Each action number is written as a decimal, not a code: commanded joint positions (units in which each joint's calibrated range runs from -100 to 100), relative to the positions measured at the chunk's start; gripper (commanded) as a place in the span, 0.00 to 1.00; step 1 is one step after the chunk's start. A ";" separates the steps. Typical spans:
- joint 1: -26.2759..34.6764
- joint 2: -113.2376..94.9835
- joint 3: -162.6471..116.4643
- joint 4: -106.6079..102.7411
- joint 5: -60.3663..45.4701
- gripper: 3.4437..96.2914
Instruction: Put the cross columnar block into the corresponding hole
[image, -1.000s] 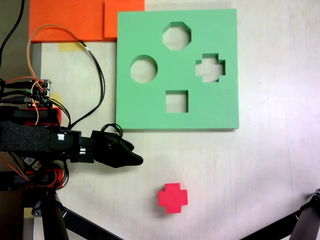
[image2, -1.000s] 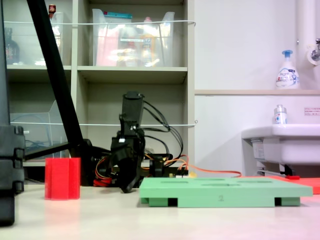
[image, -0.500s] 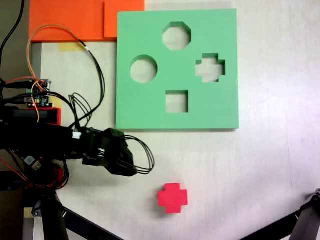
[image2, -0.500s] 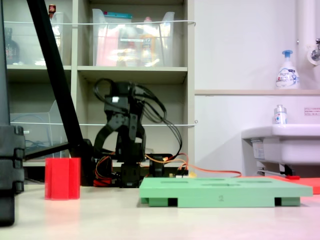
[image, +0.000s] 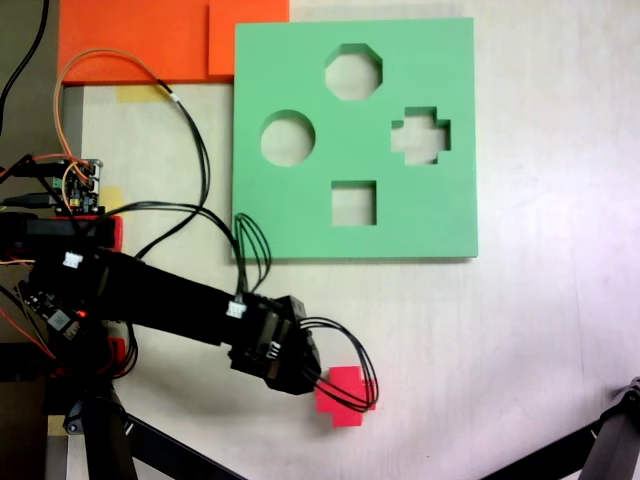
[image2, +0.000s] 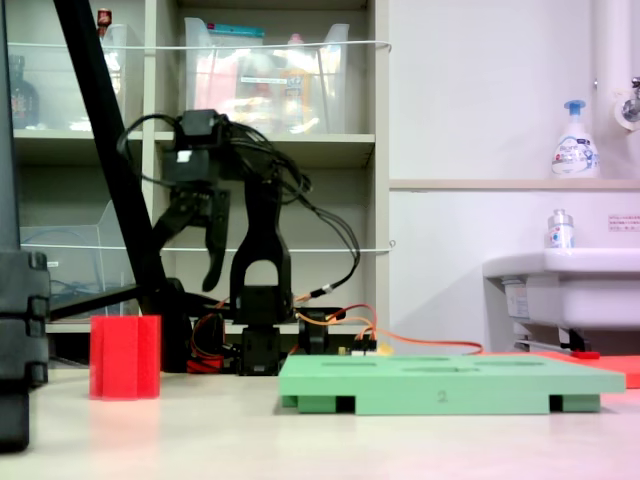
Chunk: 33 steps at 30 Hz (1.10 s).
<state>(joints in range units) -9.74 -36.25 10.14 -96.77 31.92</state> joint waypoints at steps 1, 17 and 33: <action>-0.88 4.13 5.01 -3.23 0.20 0.58; -1.17 26.20 17.77 0.81 2.30 0.95; -1.56 42.40 19.57 3.90 2.25 0.89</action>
<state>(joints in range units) -11.31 6.43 27.29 -94.71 34.36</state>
